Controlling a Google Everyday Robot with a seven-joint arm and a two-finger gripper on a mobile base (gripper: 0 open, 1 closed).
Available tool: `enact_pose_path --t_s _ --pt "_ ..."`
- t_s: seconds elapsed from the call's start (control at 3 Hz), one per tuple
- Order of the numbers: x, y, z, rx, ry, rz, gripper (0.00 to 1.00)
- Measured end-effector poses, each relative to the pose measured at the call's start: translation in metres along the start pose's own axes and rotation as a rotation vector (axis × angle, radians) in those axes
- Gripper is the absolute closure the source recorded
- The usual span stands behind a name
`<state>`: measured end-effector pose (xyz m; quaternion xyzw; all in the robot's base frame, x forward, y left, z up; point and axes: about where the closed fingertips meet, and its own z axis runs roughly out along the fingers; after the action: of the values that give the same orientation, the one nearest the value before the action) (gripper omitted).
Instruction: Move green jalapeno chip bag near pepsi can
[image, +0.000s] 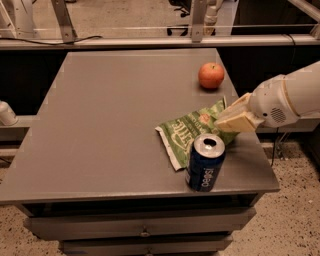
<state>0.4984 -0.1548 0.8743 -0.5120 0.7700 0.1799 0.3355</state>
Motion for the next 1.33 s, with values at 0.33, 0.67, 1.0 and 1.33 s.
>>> enact_pose_path --t_s 0.33,0.67,1.0,1.33 --pt "-0.002 -0.001 -0.002 0.003 0.0 -0.01 0.05" --pt "-0.004 -0.002 -0.005 0.01 0.0 -0.016 0.0" --pt "-0.011 -0.009 -0.018 0.064 -0.016 -0.021 0.0" --pt "-0.023 -0.028 -0.042 0.179 -0.047 -0.021 0.0"
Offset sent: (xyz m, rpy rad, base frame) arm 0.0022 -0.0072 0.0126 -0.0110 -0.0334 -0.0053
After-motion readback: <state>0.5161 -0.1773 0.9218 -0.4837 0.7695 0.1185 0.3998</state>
